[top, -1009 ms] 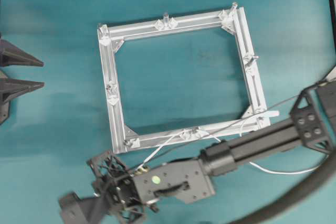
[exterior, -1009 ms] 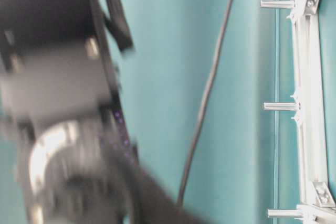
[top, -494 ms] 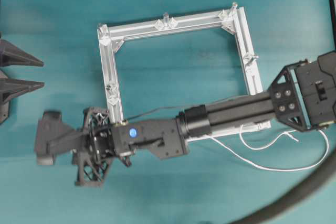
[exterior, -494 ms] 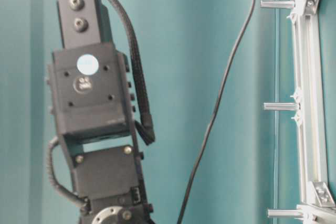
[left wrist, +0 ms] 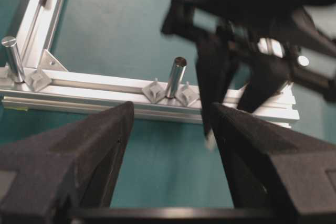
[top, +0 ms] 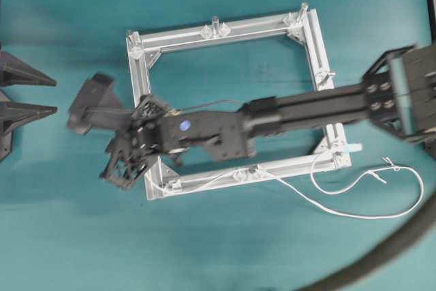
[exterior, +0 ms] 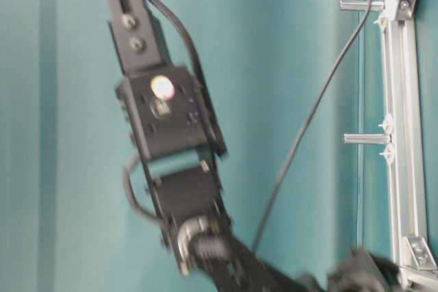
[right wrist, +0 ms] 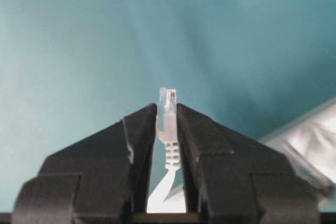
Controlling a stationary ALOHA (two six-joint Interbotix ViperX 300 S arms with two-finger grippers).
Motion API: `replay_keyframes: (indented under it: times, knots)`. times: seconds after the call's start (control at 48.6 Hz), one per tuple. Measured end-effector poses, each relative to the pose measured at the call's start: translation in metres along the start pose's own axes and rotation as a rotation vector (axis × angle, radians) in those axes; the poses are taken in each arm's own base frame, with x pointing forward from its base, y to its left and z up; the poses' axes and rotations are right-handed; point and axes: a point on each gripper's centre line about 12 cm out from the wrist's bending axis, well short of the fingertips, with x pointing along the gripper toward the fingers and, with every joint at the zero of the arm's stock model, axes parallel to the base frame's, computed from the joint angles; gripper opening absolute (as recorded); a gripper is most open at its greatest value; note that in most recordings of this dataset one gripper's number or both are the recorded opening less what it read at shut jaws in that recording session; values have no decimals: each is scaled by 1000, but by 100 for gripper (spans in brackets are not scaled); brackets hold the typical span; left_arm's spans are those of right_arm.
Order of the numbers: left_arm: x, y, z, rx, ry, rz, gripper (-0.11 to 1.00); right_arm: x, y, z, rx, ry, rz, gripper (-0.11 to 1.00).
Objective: Move the cable alternately left and right between 8 pins so it hooks onto each one.
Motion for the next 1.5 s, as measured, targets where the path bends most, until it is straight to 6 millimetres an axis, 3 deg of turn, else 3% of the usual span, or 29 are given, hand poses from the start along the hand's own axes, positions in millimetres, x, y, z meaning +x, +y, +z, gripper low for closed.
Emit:
replay_keyframes:
  times: [0.185,0.329,0.597,0.906,1.071,1.297,1.503]
  knots:
    - [0,0,0,0,0,0,64,-25,-24,-8,63,-16,-30,14]
    - [0,0,0,0,-2,0,64,-40,-30,-15,87,-18,-52,14]
    - [0,0,0,0,0,0,64,-47,-47,-23,114,-9,-90,14]
    - [0,0,0,0,0,0,64,-49,-83,5,139,-39,-139,14]
    - [0,0,0,0,0,0,64,-40,-92,27,63,-38,-164,14]
    - [0,0,0,2,-2,0,64,-13,-82,45,-58,15,-116,14]
    - [0,0,-1,0,2,0,64,4,-85,63,-151,39,-79,14]
